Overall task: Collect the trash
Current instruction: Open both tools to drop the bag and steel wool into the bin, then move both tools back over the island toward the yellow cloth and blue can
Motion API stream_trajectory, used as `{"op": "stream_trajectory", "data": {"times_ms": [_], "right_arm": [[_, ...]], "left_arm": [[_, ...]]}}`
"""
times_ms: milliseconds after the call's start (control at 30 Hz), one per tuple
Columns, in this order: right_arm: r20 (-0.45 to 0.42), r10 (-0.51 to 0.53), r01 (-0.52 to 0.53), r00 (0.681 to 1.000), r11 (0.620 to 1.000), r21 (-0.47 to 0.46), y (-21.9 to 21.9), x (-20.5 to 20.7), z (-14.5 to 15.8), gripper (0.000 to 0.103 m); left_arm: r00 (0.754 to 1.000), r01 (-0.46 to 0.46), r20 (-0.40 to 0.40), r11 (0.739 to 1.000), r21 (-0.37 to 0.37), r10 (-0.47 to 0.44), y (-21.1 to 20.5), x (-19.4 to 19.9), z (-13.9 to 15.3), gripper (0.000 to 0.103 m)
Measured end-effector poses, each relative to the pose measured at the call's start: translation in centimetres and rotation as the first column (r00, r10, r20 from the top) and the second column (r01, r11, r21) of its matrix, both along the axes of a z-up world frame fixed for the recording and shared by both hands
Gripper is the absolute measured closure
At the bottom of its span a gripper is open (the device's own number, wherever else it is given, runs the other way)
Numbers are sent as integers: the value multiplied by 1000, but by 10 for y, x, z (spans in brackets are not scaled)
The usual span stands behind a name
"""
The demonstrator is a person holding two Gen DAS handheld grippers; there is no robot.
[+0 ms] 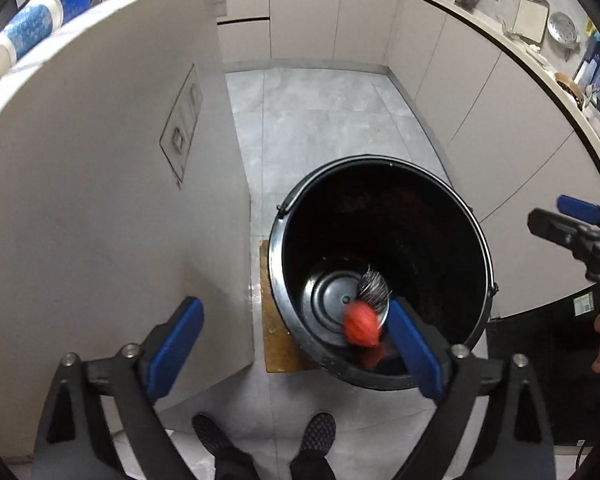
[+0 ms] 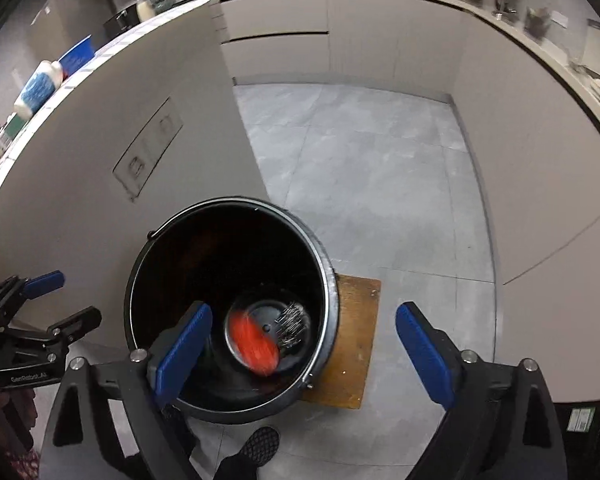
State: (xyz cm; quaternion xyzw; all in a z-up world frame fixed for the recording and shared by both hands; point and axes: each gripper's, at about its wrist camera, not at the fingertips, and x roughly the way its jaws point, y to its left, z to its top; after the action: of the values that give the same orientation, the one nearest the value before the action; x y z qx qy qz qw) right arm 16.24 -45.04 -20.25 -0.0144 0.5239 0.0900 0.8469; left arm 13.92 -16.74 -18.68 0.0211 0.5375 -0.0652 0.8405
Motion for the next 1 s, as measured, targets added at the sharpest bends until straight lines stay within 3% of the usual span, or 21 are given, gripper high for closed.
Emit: {"op": "stream_trajectory", "data": {"times_ms": [367,700,1000], "right_arm": [[21,-42,42,999,999,-12,7,-19,11,0],[130,-80,80,988,997,3,8,-58,75,0],[239,-65,63,969,998,19,29,-87,130,0]], "left_arm": [[999,27,38,999,-27,-26,-5,-1,34,5],[989,54,141,997,-54,-46,1,-31,95,5],[973,5,232,997,-77,13,38,-51,136,4]]}}
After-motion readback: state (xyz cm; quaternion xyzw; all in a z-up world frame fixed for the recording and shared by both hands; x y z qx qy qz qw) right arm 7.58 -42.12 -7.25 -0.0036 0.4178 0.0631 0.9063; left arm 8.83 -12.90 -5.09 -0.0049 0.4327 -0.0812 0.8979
